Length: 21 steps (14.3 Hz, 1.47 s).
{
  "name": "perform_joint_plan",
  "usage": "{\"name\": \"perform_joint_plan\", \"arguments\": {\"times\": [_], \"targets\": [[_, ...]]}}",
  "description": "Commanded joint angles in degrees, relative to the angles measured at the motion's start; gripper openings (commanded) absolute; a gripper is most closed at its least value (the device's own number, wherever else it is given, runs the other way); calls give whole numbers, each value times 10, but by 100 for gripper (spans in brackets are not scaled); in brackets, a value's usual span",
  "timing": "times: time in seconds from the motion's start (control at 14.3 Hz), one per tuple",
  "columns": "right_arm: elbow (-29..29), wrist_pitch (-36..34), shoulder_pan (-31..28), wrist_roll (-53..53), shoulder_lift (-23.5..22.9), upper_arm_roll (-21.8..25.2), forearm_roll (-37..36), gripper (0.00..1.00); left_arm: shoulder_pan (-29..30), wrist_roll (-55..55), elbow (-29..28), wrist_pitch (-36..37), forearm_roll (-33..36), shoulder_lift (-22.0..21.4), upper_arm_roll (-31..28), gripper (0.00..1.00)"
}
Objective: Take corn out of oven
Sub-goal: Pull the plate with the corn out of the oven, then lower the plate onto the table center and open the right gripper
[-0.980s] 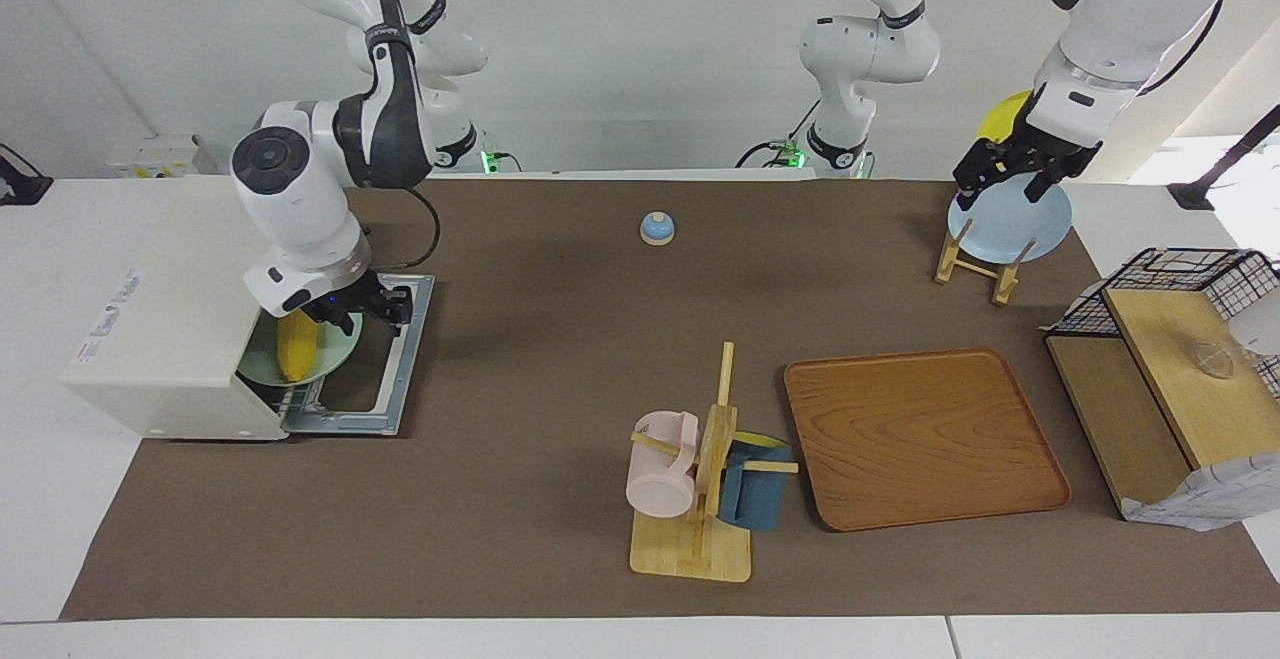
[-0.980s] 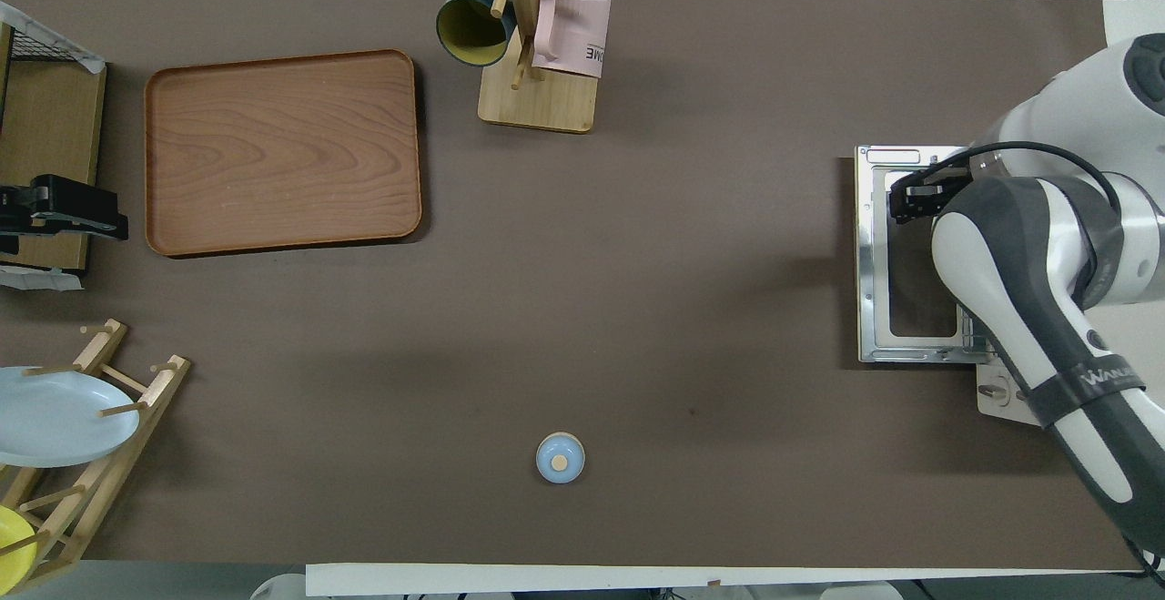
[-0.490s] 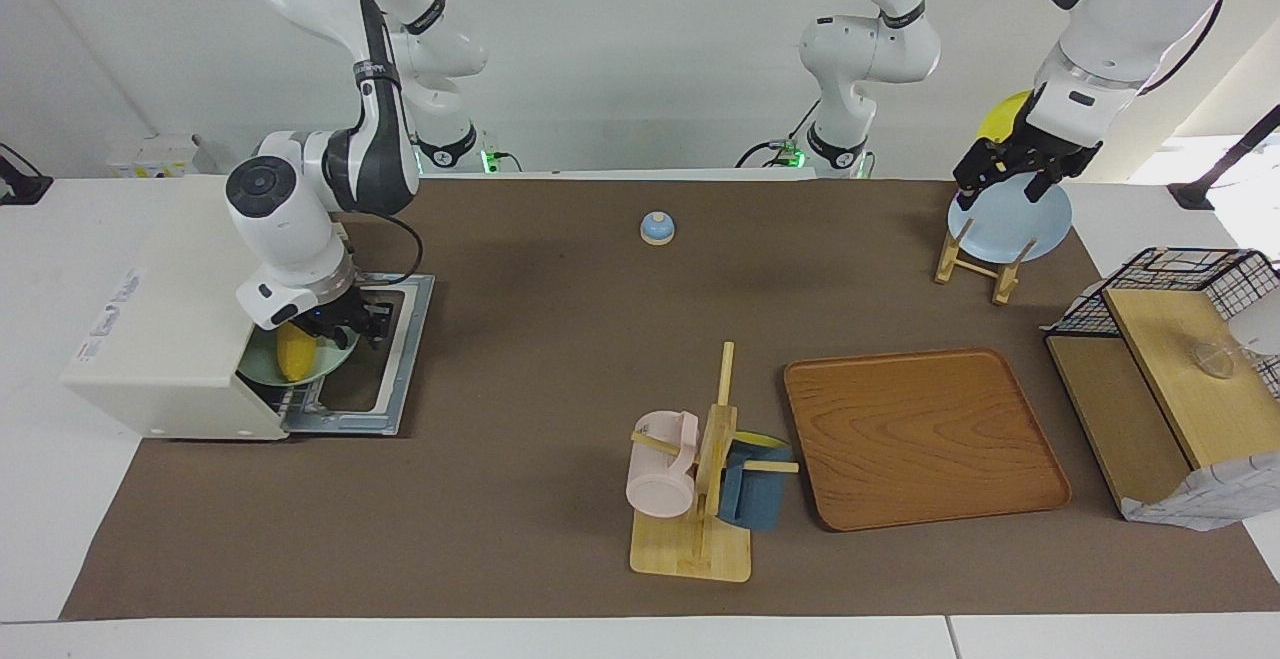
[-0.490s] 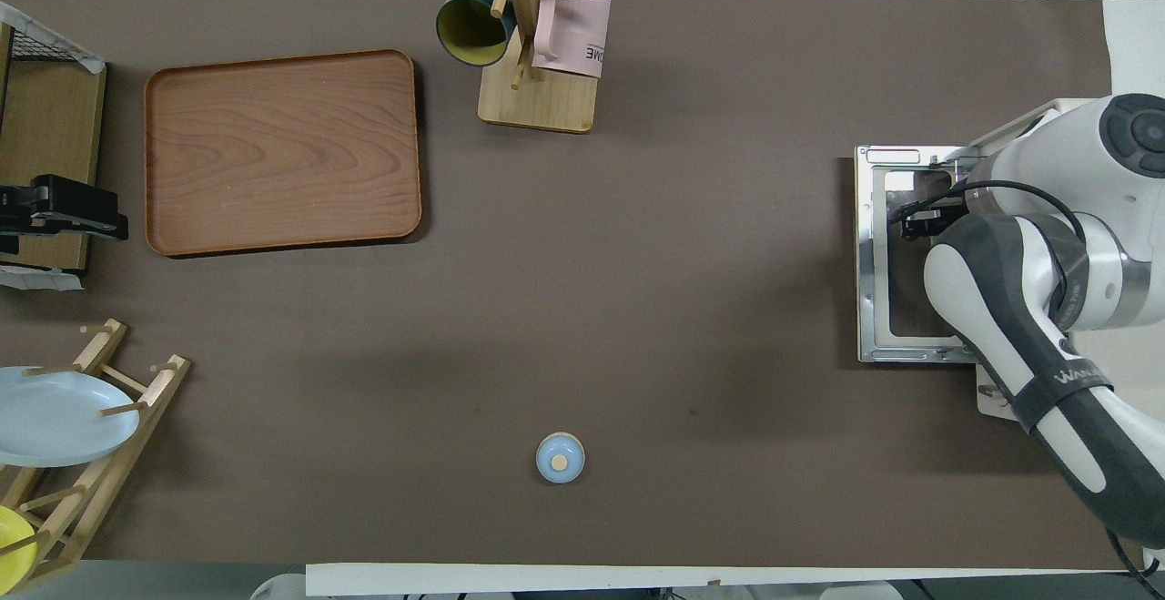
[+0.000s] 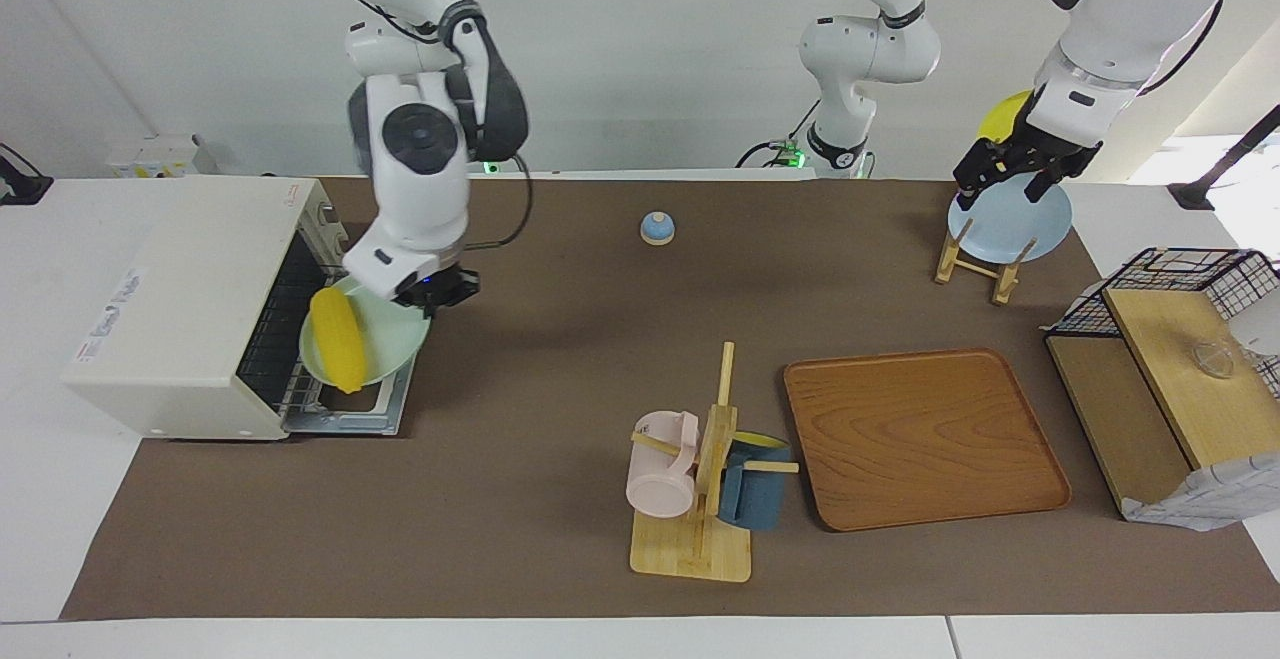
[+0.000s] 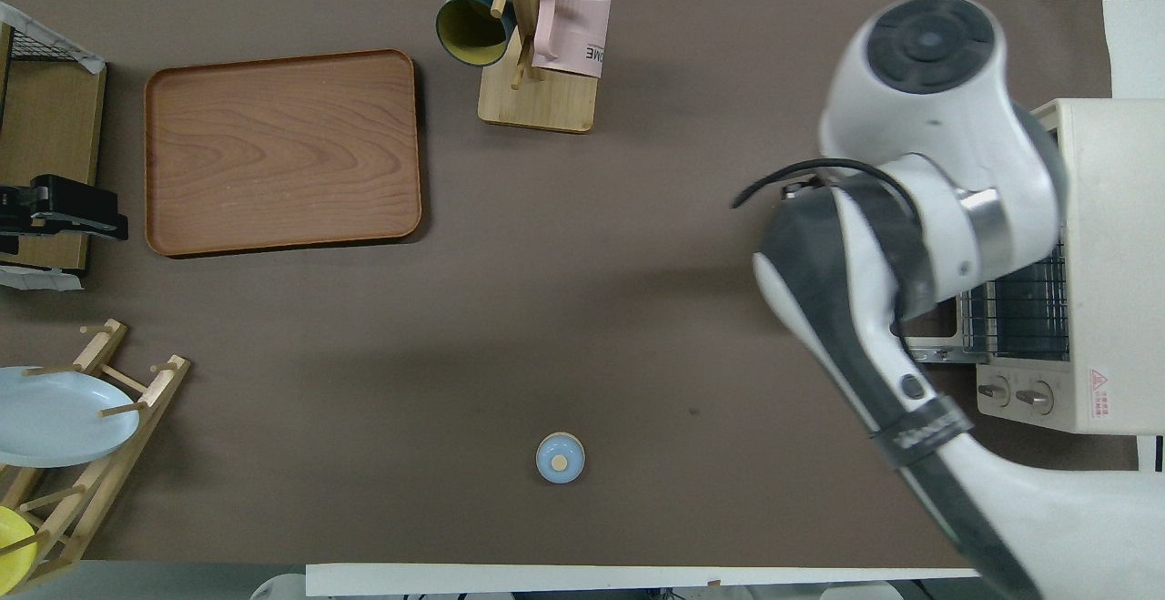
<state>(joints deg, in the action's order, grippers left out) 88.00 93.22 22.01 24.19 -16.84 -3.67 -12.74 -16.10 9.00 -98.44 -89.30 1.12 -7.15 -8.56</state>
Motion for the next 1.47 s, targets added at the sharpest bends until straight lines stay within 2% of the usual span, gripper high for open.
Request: {"name": "perform_joint_plan", "arguments": {"times": [0.0,0.07,0.21,0.42,0.49,0.56,0.63,0.7,0.77,0.91,0.98,1.05,1.12,1.19,1.26,1.4], "targets": [[-248,-62,88,135,-188,1,39,0,1,-2,3,11,-4,-6,-1,100],[-276,-42,105,172,-217,-1,61,0,1,-2,3,11,-4,-6,-1,100],[-295,5,155,221,-245,0,69,0,1,-2,3,11,-4,-6,-1,100],[-290,104,178,314,-276,-40,77,1,1,-2,3,11,-4,-6,-1,100],[-282,125,183,328,-278,-41,79,4,1,-2,3,11,-4,-6,-1,100],[-273,143,183,339,-277,-41,86,15,1,-1,4,7,-4,-6,-1,100],[-270,160,182,354,-276,-41,110,39,0,0,4,4,-4,-5,-1,100],[-270,171,179,359,-274,-40,112,53,0,-2,4,7,-4,-5,-1,100],[-273,170,177,358,-268,-38,109,55,1,1,4,3,-4,-5,-1,100],[-271,165,153,349,-223,-21,108,57,2,24,-3,5,-2,-8,-1,100],[-254,156,136,324,-201,-20,98,58,-4,27,-42,-18,-2,-26,0,100],[-207,132,106,281,-160,-20,93,58,-9,33,-99,-92,-2,-42,6,100],[-133,123,69,214,-112,-20,93,57,-31,56,-162,-163,-6,-48,20,100],[-58,128,38,159,-65,-20,91,51,-70,125,-193,-202,-6,-39,27,100],[8,147,6,122,-33,-20,90,42,-111,199,-212,-252,-6,-15,27,100],[121,190,-55,67,7,-20,89,21,-187,307,-214,-324,-6,54,27,100]]}}
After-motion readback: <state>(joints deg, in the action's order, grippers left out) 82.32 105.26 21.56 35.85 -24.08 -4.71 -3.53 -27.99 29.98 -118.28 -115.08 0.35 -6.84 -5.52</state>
